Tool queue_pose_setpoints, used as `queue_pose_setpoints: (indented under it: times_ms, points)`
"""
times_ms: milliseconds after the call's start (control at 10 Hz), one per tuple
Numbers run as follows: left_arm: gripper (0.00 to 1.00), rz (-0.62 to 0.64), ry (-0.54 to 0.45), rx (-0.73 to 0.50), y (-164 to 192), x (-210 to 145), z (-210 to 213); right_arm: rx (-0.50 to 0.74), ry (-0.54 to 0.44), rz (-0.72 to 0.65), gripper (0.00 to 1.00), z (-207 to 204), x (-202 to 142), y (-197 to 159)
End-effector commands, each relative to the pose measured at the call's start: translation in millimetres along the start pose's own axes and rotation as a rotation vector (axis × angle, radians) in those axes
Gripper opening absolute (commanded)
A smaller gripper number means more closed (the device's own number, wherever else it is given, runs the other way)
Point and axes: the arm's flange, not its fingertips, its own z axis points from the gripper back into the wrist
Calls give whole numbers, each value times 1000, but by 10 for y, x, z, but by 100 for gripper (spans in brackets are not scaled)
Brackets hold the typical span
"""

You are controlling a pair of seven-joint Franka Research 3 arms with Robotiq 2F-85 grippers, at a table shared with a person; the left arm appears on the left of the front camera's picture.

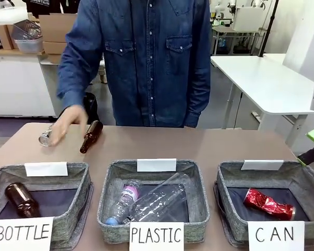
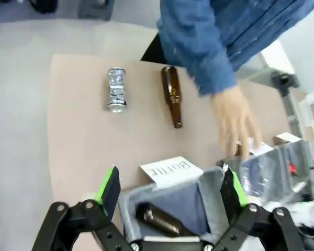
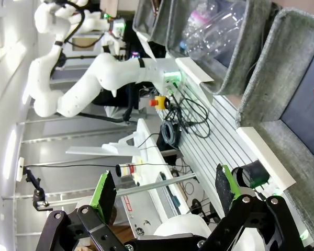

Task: Sort the can waste into the basket.
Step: Pick up the can waste from the table and place it in the right Fabric basket.

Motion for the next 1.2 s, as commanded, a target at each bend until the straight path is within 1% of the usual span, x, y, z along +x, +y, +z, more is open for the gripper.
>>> queue_pose_setpoints:
  times_ms: [0,100,200,300,400,500,700,800,1000,1100]
  points:
    - [100,-37,128,116,-96,467,-535,-6,12,27,100,24,-25,-13]
    - [100,-62,151,150,-164,572,-759,-6,12,27,100,24,-25,-13]
    - [100,-101,188,229,-234,716,-1125,-6,12,27,100,24,-25,-13]
    - [100,-154,237,307,-197,829,-1483,-6,12,27,100,24,-25,-13]
    - [100,-186,295,370,-90,918,-1839,-6,12,27,100,24,-25,-13]
    - [100,-221,337,444,104,986,-2136,-6,12,27,100,24,-25,-13]
    - [100,-268,424,412,351,995,-2749,-6,12,27,100,24,-25,-13]
    - [100,-276,464,353,440,934,-2981,-6,12,27,100,24,-25,-13]
    - [100,-283,505,312,556,806,-3340,-6,12,27,100,24,-25,-13]
    - [100,-286,516,316,600,759,-3505,-6,12,27,100,24,-25,-13]
